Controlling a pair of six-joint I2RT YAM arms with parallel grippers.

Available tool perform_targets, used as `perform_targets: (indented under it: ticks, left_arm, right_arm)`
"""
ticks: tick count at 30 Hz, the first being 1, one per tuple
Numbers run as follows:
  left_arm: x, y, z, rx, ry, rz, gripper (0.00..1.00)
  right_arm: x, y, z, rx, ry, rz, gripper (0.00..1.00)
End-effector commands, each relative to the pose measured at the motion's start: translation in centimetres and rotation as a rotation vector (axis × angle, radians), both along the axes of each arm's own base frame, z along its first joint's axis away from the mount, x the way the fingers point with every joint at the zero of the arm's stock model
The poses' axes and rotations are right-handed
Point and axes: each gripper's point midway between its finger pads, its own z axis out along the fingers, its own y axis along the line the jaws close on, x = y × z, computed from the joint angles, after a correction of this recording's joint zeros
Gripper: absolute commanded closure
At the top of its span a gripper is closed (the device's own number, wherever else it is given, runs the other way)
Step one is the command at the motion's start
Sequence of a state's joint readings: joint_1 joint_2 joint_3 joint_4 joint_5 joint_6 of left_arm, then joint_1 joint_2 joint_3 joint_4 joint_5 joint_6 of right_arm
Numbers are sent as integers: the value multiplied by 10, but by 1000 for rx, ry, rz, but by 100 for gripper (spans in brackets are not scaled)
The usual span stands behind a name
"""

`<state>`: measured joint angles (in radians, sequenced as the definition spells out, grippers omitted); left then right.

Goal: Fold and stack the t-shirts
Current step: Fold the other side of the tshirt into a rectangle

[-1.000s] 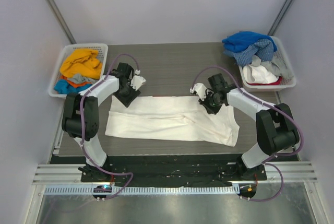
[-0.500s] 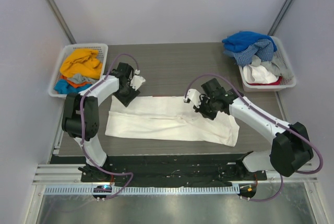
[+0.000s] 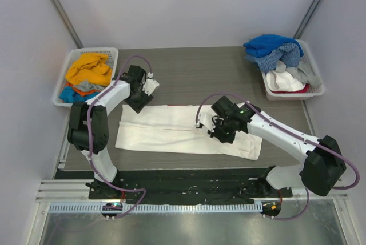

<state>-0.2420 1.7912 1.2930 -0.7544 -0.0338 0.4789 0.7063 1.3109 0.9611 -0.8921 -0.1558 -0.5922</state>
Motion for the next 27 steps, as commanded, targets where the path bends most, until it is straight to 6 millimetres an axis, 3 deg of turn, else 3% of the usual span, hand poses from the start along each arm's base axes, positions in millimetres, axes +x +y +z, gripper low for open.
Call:
perform_targets:
  ticks: [1,7,8,11,14,27]
  left_arm:
    - [9,-2,11,6,-23,-7,48]
    - [9,0,12,16,-25,-9,48]
    - [9,1,12,16,-23,-6,48]
    - [9,0,12,12,-23,-7,48]
    - [6,1,11,19,-18,-10,48]
    - [3,1,4,12,-13,-14,48]
  right_arm:
    - [-18,13,4,34,36,16,99]
    - [-35,34,-7,37,50,73,94]
    - [-37,37,-11,27,56,77,82]
    - [-37,44,-17,17,50,80,61]
    - [-30,46,-20,7,11,70,52]
    - [13,24,-3,-60,-245,-44,50]
